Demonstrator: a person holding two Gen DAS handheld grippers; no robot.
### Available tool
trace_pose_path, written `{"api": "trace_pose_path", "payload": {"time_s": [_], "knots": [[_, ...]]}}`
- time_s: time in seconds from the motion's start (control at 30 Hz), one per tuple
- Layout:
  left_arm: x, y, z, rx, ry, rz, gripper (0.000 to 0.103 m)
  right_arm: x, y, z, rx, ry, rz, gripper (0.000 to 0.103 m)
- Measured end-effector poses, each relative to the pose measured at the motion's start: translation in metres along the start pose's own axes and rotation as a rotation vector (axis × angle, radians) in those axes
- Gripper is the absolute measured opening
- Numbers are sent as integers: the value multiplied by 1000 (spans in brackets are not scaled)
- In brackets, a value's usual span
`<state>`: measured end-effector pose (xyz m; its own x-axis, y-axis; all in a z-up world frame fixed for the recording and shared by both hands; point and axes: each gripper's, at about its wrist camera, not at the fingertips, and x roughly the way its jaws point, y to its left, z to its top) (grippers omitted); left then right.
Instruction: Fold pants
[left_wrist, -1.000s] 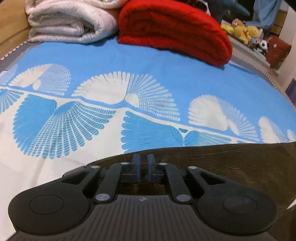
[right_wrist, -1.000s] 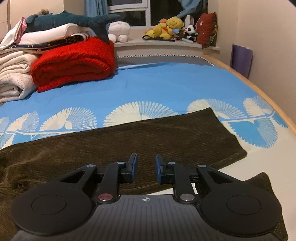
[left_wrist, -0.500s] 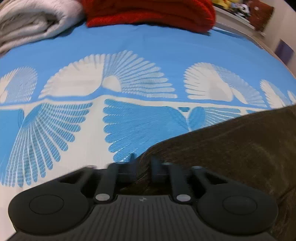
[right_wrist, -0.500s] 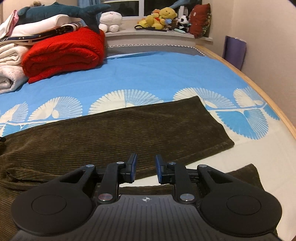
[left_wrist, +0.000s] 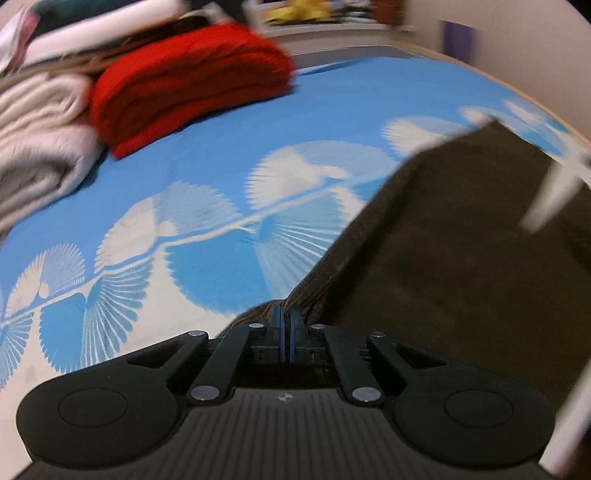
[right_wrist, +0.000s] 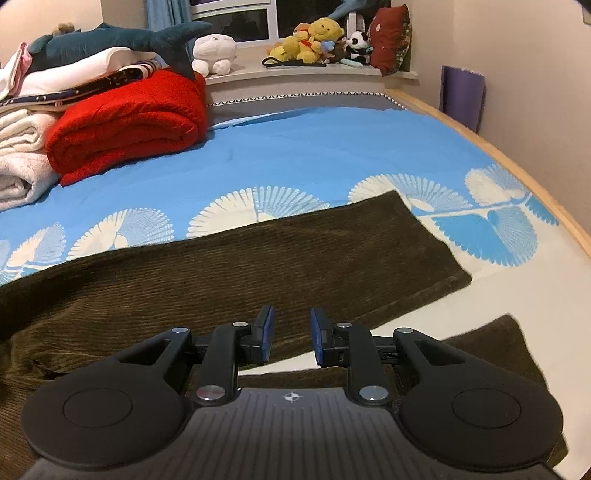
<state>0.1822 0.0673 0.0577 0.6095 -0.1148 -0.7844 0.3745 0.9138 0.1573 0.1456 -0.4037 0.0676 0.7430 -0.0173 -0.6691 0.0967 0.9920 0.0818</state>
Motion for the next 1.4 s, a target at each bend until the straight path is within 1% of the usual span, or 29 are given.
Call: {"api": "trace_pose_path", "payload": {"time_s": [0.07,0.13,0.17,0.2,0.23,0.27,0.3,0.33,0.37,0.4,0.43,0.47,0.5,0.53,0.57,0.6,0.63,0.7,0.8,0.9,1.03,1.1,1.17,1.23,1.33,1.4], "knots": [[-34,-27,-25,79,-15,-52,2,-5,3,-3,-20,-1,6,23],[-56,-49,-54,136,5,-130,2,-13,3,-8,-52,-10,6,23],[-60,-56,-68,153,29,-159,2,-16,2,-10,-60,-9,5,22],[-59,-62,-81,163,77,-184,2,-20,-1,-11,-63,-11,9,23],[-55,-63,-90,159,128,-195,2,-21,-4,-13,-66,-11,7,23],[-51,-60,-96,129,168,-185,5,-22,-8,-14,-69,-6,0,23],[-49,-51,-100,68,181,-161,8,-23,-12,-15,-68,0,-7,23],[-50,-34,-100,-39,179,-142,21,-22,-17,-16,-62,7,-12,23],[-54,-15,-100,-166,161,-150,31,-22,-21,-16,-51,12,-16,23],[-58,11,-101,-346,130,-183,47,-22,-26,-16,-33,16,-18,23],[-59,30,-105,-487,119,-216,49,-22,-31,-16,-9,19,-20,23],[-57,45,-111,-609,123,-243,49,-21,-36,-15,14,22,-20,23],[-52,58,-119,-726,146,-255,49,-21,-41,-15,43,24,-19,23],[-44,63,-127,-796,187,-244,49,-21,-44,-15,67,25,-17,23],[-34,65,-133,-834,249,-222,49,-20,-48,-15,94,24,-12,23],[-22,66,-137,-846,318,-194,48,-20,-50,-15,114,23,-8,23],[-14,67,-140,-856,363,-174,48,-19,-53,-15,137,20,-4,23],[-1,68,-139,-878,410,-164,51,-15,-58,-13,176,16,4,23],[11,68,-138,-912,439,-163,61,-8,-63,-9,234,14,19,23],[24,71,-135,-919,461,-141,66,4,-68,-5,308,22,42,23],[37,78,-129,-928,494,-78,67,27,-78,2,423,44,65,23],[40,82,-130,-940,493,-72,67,43,-83,5,479,55,73,24],[41,85,-129,-939,493,-57,63,63,-89,8,530,68,81,24],[39,85,-127,-906,489,-30,43,85,-94,8,579,88,86,24],[35,87,-121,-863,450,-5,33,123,-100,3,644,144,87,26],[31,88,-116,-846,424,11,31,145,-100,1,665,176,85,32]]}}
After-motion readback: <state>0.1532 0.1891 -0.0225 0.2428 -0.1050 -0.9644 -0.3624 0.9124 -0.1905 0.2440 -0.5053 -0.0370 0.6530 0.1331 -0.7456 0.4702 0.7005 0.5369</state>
